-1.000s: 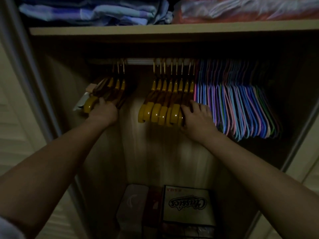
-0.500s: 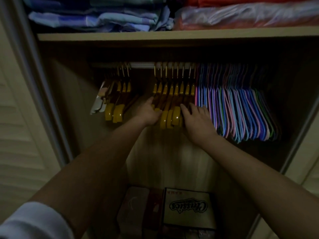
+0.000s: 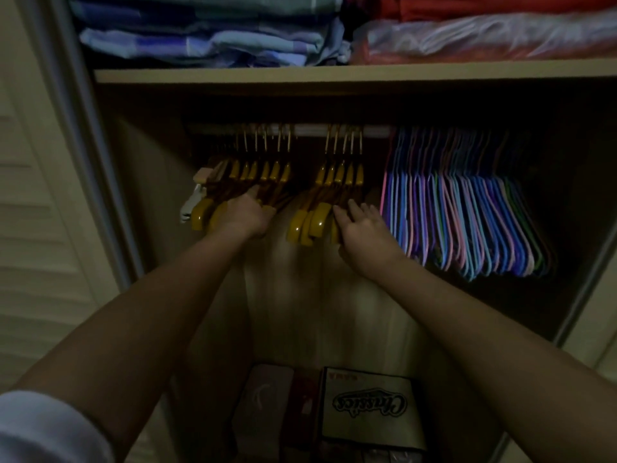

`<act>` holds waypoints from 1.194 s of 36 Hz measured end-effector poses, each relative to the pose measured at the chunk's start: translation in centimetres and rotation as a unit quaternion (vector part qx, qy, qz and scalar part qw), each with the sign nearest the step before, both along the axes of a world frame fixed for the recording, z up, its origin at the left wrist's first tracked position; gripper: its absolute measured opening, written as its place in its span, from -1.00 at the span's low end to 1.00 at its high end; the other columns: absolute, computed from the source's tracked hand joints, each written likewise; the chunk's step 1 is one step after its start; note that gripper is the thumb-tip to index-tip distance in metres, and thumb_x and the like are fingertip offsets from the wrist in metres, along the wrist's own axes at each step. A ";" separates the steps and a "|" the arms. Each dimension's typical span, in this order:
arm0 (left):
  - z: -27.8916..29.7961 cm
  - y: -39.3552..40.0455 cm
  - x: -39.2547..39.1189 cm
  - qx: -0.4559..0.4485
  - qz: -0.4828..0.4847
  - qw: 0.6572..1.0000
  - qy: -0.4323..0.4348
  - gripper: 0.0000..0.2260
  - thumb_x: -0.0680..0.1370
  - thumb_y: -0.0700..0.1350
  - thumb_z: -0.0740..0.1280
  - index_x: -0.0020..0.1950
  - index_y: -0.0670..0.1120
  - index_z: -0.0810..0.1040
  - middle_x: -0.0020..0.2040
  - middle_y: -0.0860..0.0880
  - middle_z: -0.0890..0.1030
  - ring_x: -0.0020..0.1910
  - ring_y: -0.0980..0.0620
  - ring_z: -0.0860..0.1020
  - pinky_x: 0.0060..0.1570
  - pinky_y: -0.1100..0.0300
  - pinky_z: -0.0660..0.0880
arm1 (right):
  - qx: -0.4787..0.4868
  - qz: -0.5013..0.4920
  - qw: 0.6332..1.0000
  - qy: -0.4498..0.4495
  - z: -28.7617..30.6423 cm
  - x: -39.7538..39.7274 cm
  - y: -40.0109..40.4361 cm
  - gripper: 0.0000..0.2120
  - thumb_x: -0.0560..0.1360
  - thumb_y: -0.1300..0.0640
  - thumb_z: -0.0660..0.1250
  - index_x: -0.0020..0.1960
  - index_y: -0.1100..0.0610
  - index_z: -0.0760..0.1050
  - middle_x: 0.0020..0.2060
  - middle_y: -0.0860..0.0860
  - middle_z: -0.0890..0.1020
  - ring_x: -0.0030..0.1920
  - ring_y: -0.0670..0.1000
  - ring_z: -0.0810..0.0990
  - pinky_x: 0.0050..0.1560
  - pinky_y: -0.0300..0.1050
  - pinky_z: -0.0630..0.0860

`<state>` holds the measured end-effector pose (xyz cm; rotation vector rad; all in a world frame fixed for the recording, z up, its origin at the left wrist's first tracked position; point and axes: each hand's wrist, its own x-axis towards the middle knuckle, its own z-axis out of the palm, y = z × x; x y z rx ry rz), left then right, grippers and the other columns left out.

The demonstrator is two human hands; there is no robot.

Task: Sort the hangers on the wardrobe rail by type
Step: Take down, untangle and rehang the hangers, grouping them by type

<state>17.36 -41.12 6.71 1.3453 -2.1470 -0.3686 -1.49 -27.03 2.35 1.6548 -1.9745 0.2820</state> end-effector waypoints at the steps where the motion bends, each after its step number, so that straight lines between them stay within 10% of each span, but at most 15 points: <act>1: 0.0 0.1 0.2 0.006 0.003 1.000 -0.009 -0.46 0.62 0.10 0.27 0.57 0.14 0.19 0.45 -0.15 0.38 0.36 -0.21 0.42 0.25 -0.05 0.40 | 0.000 0.001 1.000 -0.002 0.0 0.3 -0.3 -0.20 0.51 0.16 0.40 0.60 0.12 0.02 0.53 0.27 0.19 0.51 0.31 0.20 0.53 0.12 0.05; 7: 0.1 2.7 -0.7 -0.239 0.001 0.965 -0.103 -0.51 0.64 0.17 0.13 0.54 0.06 0.23 0.45 -0.20 0.34 0.44 -0.23 0.29 0.37 -0.19 0.32 | 0.023 0.023 0.999 -0.015 0.1 1.5 -1.9 -0.20 0.51 0.11 0.39 0.60 0.10 0.02 0.53 0.24 0.21 0.51 0.28 0.21 0.54 0.17 0.10; 12: 0.1 4.4 -3.7 -0.141 -0.116 0.975 -0.127 -0.54 0.67 0.21 0.03 0.55 0.14 0.24 0.50 -0.15 0.29 0.46 -0.20 0.28 0.40 -0.12 0.25 | 0.030 0.074 0.993 -0.081 1.8 0.7 0.2 -0.14 0.48 -0.16 0.39 0.61 0.03 0.01 0.57 0.15 0.14 0.55 0.19 0.12 0.54 0.13 0.05; 17: -0.4 4.4 -3.6 -0.133 -0.068 0.971 -0.188 -0.54 0.66 0.19 0.04 0.52 0.06 0.31 0.52 -0.19 0.21 0.50 -0.24 0.17 0.46 -0.16 0.16 | -0.103 -0.148 0.974 -0.138 3.8 -6.9 6.0 -0.41 0.58 -0.24 0.17 0.47 0.11 0.31 0.40 0.21 0.41 0.41 0.22 0.33 0.43 0.12 0.23; 21: -0.3 7.1 -5.4 -0.225 -0.126 0.963 -0.078 -0.59 0.67 0.08 0.15 0.48 -0.02 0.39 0.45 -0.11 0.33 0.46 -0.10 0.25 0.45 -0.02 0.23 | -0.072 -0.298 0.931 -0.200 4.2 -13.3 10.1 -0.39 0.59 -0.27 0.06 0.46 0.12 0.29 0.42 0.28 0.34 0.41 0.31 0.29 0.43 0.16 0.24; 30: -1.4 12.8 -17.3 0.175 -0.308 0.913 0.201 -0.51 0.59 -0.18 0.37 0.49 -0.16 0.31 0.37 -0.15 0.51 0.36 -0.12 0.49 0.38 0.05 0.41 | 0.024 -0.240 0.946 -0.216 1.8 -14.8 10.1 -0.32 0.47 -0.40 -0.12 0.42 -0.07 0.32 0.45 0.08 0.36 0.47 0.19 0.22 0.45 0.13 0.16; 40: -2.1 14.0 -18.9 0.234 -0.220 0.869 0.377 -0.67 0.63 -0.31 0.28 0.36 -0.07 0.44 0.06 -0.01 0.60 -0.05 0.09 0.58 -0.19 0.44 0.54 | -0.004 -0.200 0.950 -0.238 2.0 -13.7 11.5 -0.39 0.58 -0.32 0.08 0.51 -0.02 0.21 0.54 0.12 0.19 0.54 0.21 0.07 0.51 0.12 0.08; 43: -2.6 12.4 -18.0 0.221 -0.190 0.889 0.354 -0.58 0.57 -0.25 0.36 0.42 -0.02 0.44 0.16 -0.06 0.62 0.05 -0.01 0.60 0.11 0.05 0.60 | 0.001 -0.210 0.948 -0.241 1.9 -13.4 11.7 -0.38 0.58 -0.29 0.12 0.55 -0.03 0.16 0.57 0.11 0.12 0.55 0.23 0.02 0.52 0.12 0.05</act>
